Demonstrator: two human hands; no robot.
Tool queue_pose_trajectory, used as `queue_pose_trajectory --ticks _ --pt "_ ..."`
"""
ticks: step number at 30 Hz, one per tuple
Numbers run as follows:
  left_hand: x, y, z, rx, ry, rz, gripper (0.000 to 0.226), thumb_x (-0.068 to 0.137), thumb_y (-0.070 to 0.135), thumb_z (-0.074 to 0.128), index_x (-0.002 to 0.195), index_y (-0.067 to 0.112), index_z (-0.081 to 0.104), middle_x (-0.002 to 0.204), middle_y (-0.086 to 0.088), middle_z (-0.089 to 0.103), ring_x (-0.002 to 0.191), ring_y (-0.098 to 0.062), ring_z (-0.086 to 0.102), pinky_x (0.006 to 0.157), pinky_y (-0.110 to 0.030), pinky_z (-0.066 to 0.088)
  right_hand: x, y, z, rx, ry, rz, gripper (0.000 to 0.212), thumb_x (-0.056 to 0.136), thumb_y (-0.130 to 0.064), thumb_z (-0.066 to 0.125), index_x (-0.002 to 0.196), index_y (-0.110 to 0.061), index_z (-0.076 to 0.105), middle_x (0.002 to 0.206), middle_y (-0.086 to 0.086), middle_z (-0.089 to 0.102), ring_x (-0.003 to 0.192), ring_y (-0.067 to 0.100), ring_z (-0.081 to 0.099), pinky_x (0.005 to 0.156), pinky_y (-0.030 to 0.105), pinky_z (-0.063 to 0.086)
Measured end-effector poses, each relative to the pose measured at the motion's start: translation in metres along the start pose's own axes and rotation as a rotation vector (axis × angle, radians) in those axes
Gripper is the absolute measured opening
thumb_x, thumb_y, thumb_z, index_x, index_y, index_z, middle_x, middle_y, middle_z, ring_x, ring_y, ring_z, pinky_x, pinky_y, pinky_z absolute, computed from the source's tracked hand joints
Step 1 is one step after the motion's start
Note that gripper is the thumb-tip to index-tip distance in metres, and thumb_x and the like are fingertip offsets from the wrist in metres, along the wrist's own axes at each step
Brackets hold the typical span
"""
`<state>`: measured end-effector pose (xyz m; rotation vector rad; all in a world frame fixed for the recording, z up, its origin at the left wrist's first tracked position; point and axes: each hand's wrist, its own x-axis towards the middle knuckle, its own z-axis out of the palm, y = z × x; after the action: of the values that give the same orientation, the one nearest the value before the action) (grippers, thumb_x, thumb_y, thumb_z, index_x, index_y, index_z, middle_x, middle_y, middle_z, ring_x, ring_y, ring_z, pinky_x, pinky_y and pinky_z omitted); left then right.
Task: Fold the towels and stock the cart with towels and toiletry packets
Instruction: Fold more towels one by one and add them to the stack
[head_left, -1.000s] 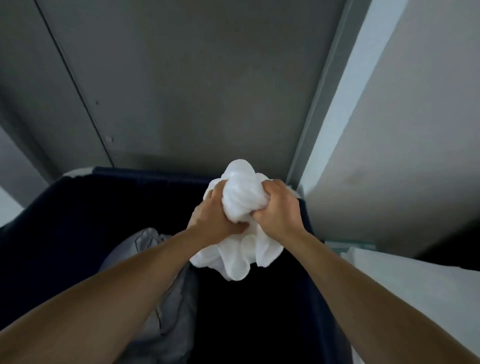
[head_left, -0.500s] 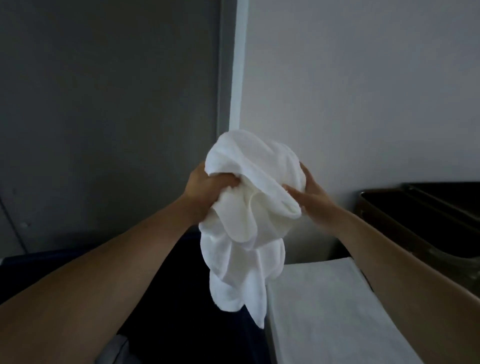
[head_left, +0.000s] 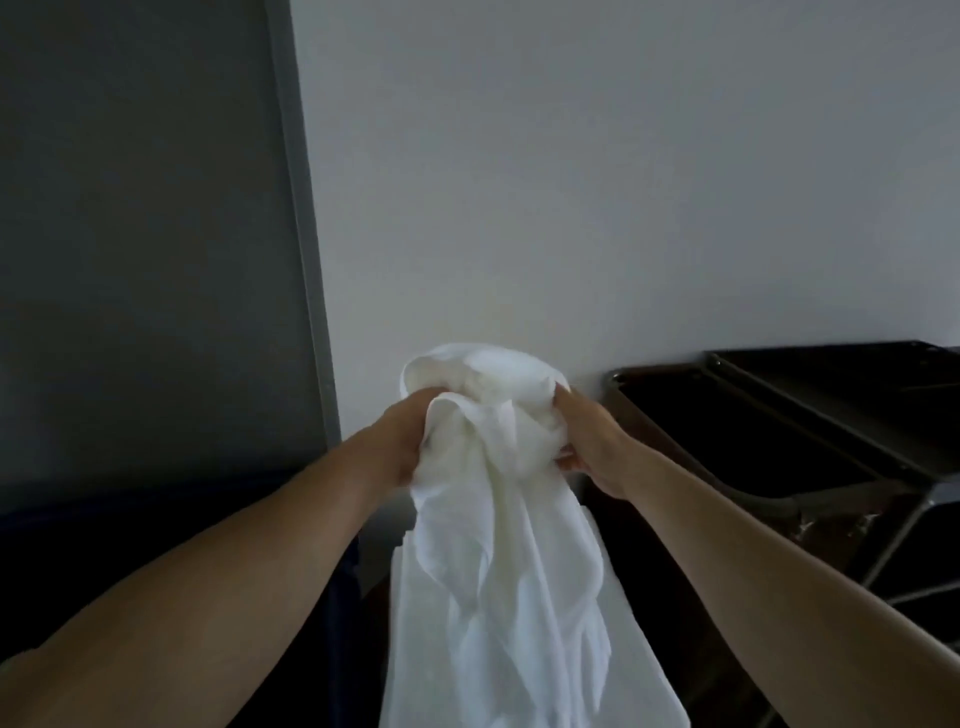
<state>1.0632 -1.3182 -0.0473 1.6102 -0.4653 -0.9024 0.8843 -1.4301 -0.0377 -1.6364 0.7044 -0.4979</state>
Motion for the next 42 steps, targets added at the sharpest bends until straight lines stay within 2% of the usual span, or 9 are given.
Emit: queue_pose_trajectory --ticks 5,8,16,18,21,25,31,37,42 --pt "0.01 -0.123 0.023 -0.144 0.086 -0.362 0.029 0.094 0.029 0.056 0.109 0.006 0.065 0.104 -0.017 0.068 0.093 -0.036 0.067 0.078 -0.048 0.058 0.02 0.098 -0.022 -0.417 -0.226 0.161 0.05 0.088 -0.063 0.06 0.127 -0.032 0.057 0.117 -0.002 0.065 0.086 0.01 0.063 0.061 0.025 0.049" --pt "0.006 -0.174 0.026 -0.045 0.14 -0.49 0.028 0.091 0.021 0.061 0.115 0.007 0.057 0.114 -0.017 0.059 0.101 -0.039 0.062 0.067 -0.049 0.059 0.012 0.156 -0.022 -0.567 -0.37 0.277 0.091 0.08 -0.064 0.07 0.153 -0.027 0.031 0.15 0.002 0.044 0.125 0.02 0.052 0.093 0.03 0.046" --pt "0.002 -0.201 0.021 0.813 -0.173 -0.404 0.057 0.074 0.054 0.068 0.116 0.022 0.05 0.107 0.001 0.061 0.091 -0.021 0.064 0.074 -0.036 0.059 -0.039 0.249 0.001 -1.101 -0.425 0.19 0.127 0.057 -0.068 0.079 0.153 -0.038 0.002 0.153 -0.008 0.013 0.14 0.025 0.026 0.108 0.046 0.039" --pt "0.001 -0.198 0.018 1.142 -0.119 -0.279 0.076 0.072 0.063 0.066 0.13 0.02 0.043 0.11 0.004 0.058 0.095 -0.019 0.062 0.075 -0.034 0.054 -0.044 0.256 0.007 -1.165 -0.34 0.189 0.112 0.068 -0.05 0.08 0.15 -0.038 0.006 0.144 -0.002 0.021 0.129 0.027 0.038 0.092 0.039 0.047" --pt "-0.005 -0.191 0.014 1.49 -0.008 0.268 0.08 0.078 0.057 0.061 0.143 0.021 0.031 0.131 0.001 0.046 0.116 -0.022 0.051 0.088 -0.035 0.047 -0.031 0.244 -0.001 -1.106 -0.217 0.176 0.053 0.086 -0.025 0.063 0.136 -0.024 0.044 0.126 0.003 0.054 0.105 0.026 0.06 0.078 0.033 0.052" --pt "-0.022 -0.185 0.021 1.535 -0.513 0.869 0.076 0.078 0.044 0.067 0.144 0.025 0.035 0.148 0.001 0.035 0.135 -0.018 0.031 0.111 -0.034 0.029 -0.009 0.198 -0.03 -0.886 -0.016 0.131 0.022 0.09 -0.029 0.064 0.111 -0.024 0.064 0.091 -0.006 0.062 0.08 0.014 0.061 0.062 0.025 0.047" --pt "-0.02 -0.218 0.04 1.932 -0.557 0.891 0.05 0.093 0.028 0.061 0.14 0.02 0.045 0.161 -0.008 0.013 0.149 -0.03 0.007 0.12 -0.045 0.013 -0.026 0.177 -0.035 -0.725 -0.117 0.019 0.022 0.089 -0.034 0.069 0.105 -0.039 0.054 0.092 -0.012 0.059 0.075 0.006 0.062 0.053 0.013 0.043" --pt "-0.018 -0.193 0.05 1.354 -0.334 0.533 0.027 0.099 0.021 0.047 0.109 0.017 0.071 0.117 -0.002 0.066 0.103 -0.021 0.061 0.093 -0.033 0.048 -0.046 0.196 -0.027 -0.832 -0.225 0.015 0.012 0.091 -0.026 0.063 0.097 -0.035 0.058 0.089 -0.011 0.063 0.076 0.006 0.061 0.065 0.024 0.053" --pt "-0.015 -0.122 0.048 0.812 -0.032 0.392 0.038 0.102 0.022 0.048 0.076 -0.003 0.058 0.069 -0.006 0.052 0.064 -0.017 0.046 0.063 -0.033 0.037 -0.047 0.181 -0.021 -0.531 -0.039 -0.061 0.003 0.097 -0.041 0.057 0.096 -0.044 0.058 0.079 -0.016 0.068 0.065 0.002 0.063 0.056 0.023 0.051"
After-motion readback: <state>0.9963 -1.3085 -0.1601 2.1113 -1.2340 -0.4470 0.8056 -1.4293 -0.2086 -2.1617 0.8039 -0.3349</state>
